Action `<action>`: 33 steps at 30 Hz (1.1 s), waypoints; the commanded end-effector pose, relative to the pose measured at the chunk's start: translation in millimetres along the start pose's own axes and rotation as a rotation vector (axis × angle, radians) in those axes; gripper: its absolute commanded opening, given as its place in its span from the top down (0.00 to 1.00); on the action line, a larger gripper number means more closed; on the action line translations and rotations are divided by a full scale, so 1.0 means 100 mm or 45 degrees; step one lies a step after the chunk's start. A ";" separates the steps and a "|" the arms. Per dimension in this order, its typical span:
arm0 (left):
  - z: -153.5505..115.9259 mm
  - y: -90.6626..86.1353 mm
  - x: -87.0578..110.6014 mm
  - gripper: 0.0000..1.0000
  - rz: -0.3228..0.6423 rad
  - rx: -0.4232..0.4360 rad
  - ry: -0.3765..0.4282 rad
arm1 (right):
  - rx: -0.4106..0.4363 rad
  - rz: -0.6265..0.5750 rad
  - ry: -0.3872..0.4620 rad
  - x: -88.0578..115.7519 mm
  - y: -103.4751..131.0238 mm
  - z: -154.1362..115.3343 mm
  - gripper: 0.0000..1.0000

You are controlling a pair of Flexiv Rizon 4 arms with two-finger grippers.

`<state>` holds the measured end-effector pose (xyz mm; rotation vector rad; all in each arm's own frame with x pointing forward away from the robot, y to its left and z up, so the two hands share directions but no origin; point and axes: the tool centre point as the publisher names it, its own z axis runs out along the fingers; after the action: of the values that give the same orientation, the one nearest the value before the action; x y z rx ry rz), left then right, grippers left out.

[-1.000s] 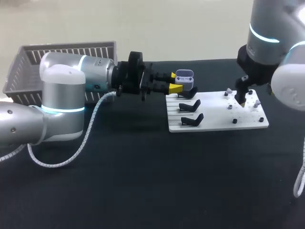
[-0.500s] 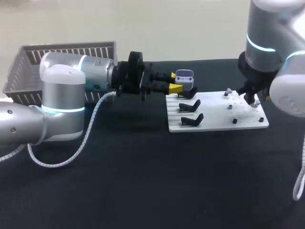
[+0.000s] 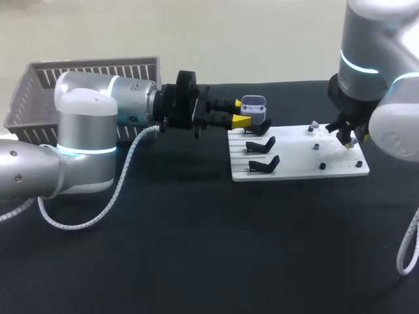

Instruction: Pick up each earbud case from the left stands, insert the matching earbuds, close the lid, and place the case in the box.

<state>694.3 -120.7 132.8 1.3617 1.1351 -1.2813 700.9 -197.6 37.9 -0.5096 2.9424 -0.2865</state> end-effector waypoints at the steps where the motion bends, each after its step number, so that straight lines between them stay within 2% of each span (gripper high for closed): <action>1: 0.00 0.00 0.01 1.00 0.001 0.000 -0.002 | 0.001 0.003 0.006 -0.03 -0.02 0.03 0.65; 33: 0.00 0.00 0.01 1.00 0.001 0.000 -0.002 | 0.030 0.012 0.010 -0.05 -0.08 0.15 0.70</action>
<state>694.3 -120.8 132.8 1.3617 1.1351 -1.2812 710.7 -205.9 26.7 -0.4967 2.9494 -0.3174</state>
